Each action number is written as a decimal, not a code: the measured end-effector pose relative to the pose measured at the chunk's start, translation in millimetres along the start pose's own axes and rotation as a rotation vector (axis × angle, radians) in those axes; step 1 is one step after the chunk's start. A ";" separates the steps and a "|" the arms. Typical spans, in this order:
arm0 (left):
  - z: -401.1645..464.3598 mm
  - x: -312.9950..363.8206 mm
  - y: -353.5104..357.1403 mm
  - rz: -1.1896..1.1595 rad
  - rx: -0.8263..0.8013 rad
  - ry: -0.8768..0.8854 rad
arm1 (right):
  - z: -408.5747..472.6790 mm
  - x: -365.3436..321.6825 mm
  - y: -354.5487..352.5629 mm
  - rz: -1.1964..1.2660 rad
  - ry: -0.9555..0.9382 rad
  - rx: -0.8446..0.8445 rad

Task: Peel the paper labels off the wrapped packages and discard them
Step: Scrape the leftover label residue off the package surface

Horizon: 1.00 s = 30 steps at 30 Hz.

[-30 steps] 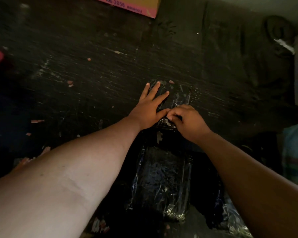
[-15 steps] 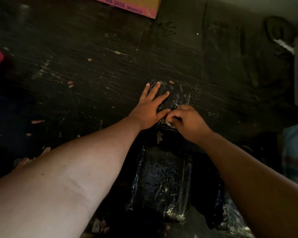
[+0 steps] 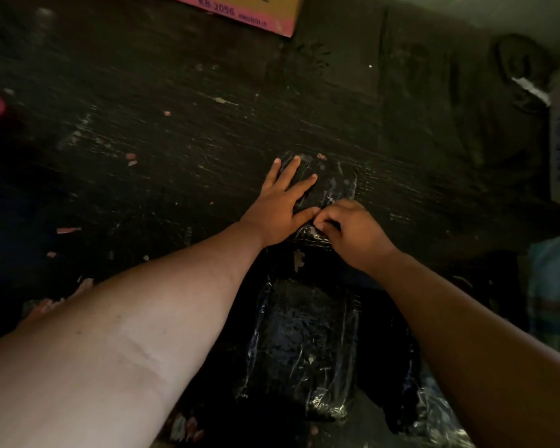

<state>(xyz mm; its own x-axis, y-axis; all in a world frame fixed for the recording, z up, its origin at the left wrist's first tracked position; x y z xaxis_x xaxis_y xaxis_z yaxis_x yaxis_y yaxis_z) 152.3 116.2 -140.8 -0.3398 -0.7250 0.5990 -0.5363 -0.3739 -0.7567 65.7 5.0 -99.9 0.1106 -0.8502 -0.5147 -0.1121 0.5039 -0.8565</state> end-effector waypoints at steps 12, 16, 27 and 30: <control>0.9 -2.0 0.6 -0.005 0.003 0.003 | 1.7 -4.0 3.6 -0.042 0.063 0.009; 1.1 -1.6 1.2 -0.001 -0.004 0.001 | -1.3 -3.9 0.2 0.003 0.072 0.037; 0.3 -0.9 -0.2 -0.016 -0.032 -0.016 | -5.8 -9.2 4.3 -0.080 0.071 0.071; -0.5 -0.5 -1.6 -0.029 -0.033 -0.015 | -7.2 -10.5 5.5 -0.106 0.065 0.087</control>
<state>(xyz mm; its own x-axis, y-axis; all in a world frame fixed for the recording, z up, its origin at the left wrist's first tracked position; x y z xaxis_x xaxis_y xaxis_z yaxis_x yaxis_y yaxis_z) 152.9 117.4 -139.8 -0.3126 -0.7227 0.6164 -0.5706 -0.3759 -0.7301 56.8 15.6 -98.9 0.0524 -0.9058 -0.4204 -0.0169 0.4201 -0.9073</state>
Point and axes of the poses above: each hand's wrist, its own z-axis towards the middle knuckle, its own y-axis out of the palm, x = y × z, the point moved 7 cm from there along z, towards the middle knuckle, and after that the axes turned 13 degrees about -y, right-handed, at the moved point
